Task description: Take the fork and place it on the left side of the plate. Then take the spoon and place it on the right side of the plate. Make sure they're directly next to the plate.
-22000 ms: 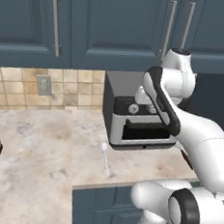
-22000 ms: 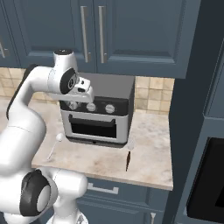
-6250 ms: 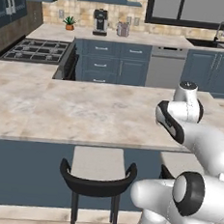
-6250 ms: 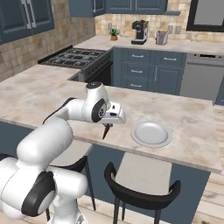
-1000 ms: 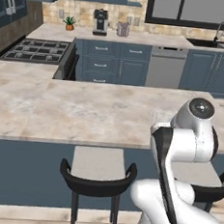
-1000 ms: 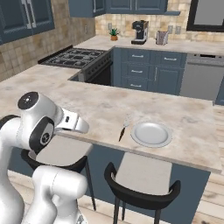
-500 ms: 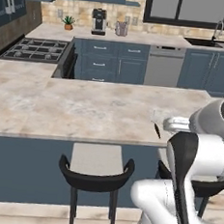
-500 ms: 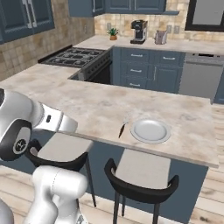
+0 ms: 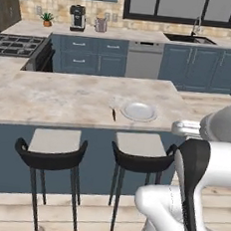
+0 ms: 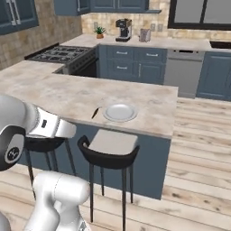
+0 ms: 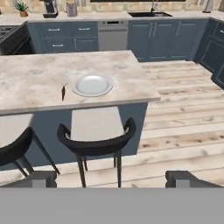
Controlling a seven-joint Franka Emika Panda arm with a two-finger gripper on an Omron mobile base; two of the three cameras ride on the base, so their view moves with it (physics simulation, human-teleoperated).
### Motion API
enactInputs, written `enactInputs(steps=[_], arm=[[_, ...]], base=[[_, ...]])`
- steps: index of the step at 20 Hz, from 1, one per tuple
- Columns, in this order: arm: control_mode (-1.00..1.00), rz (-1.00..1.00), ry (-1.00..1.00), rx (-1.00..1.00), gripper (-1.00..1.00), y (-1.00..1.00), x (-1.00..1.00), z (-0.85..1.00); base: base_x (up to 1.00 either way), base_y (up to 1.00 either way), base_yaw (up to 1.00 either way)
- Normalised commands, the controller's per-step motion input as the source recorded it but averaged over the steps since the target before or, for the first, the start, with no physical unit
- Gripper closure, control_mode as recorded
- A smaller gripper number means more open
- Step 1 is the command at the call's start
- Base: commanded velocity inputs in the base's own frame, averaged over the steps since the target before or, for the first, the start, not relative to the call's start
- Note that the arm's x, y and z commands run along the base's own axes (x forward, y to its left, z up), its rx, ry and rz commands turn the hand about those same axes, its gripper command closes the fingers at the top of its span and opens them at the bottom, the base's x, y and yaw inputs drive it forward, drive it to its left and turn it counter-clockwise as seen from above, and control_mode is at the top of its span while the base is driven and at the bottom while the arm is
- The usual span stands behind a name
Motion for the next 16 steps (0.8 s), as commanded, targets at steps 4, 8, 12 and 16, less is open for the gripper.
enactInputs(steps=[4, 8, 12, 16], arm=[[1.0, 0.0, 0.0, 0.0, -1.0, 0.0, 0.0, 0.0], [1.0, 0.0, 0.0, 0.0, -1.0, 0.0, 0.0, 0.0], [1.0, 0.0, 0.0, 0.0, -1.0, 0.0, 0.0, 0.0], [1.0, 0.0, 0.0, 0.0, -1.0, 0.0, 0.0, 0.0]], base=[[-0.14, -1.0, -0.12], [0.0, -1.0, -0.11], [0.08, -1.0, -0.11], [0.29, -1.0, -0.12]])
